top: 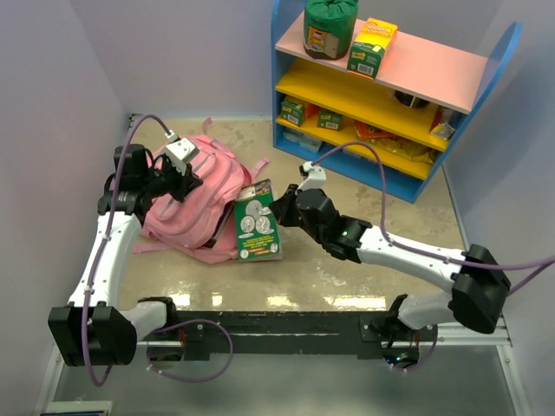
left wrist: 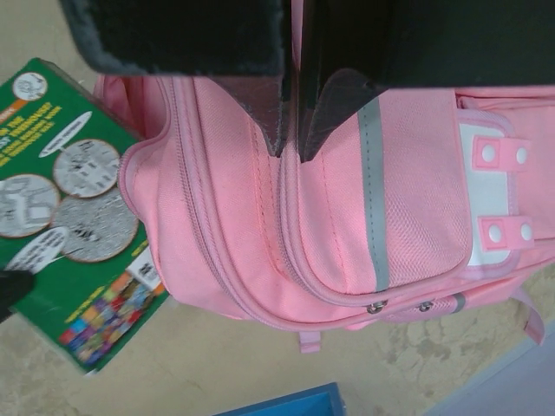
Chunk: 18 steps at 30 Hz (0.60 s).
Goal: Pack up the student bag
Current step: Place the book in the student bag.
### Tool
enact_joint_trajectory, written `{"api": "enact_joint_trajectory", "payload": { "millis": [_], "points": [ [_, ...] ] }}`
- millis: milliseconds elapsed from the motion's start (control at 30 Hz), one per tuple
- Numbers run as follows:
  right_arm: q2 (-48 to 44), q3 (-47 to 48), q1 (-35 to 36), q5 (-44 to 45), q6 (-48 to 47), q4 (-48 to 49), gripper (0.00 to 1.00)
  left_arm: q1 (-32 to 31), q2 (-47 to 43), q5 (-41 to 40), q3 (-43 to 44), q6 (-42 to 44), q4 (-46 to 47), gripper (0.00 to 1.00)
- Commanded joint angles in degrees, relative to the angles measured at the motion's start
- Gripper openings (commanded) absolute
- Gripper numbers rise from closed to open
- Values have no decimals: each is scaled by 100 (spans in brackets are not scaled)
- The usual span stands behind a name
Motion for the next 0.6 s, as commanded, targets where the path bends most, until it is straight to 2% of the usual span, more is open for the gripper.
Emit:
{"api": "enact_joint_trajectory", "payload": {
  "millis": [0,167,333,567],
  "points": [
    [582,262,-187,-679,537,1180,0,-16,-402,1006,326,149,308,0],
    [1120,306,-319,-979,784,1943,0,-16,-376,1041,326,131,273,0],
    [1331,270,-407,-1058,994,2288,0,-16,-358,1024,274,202,211,0],
    [1972,700,-486,-496,1776,2341,0,-24,-314,1287,256,-132,334,0]
  ]
}}
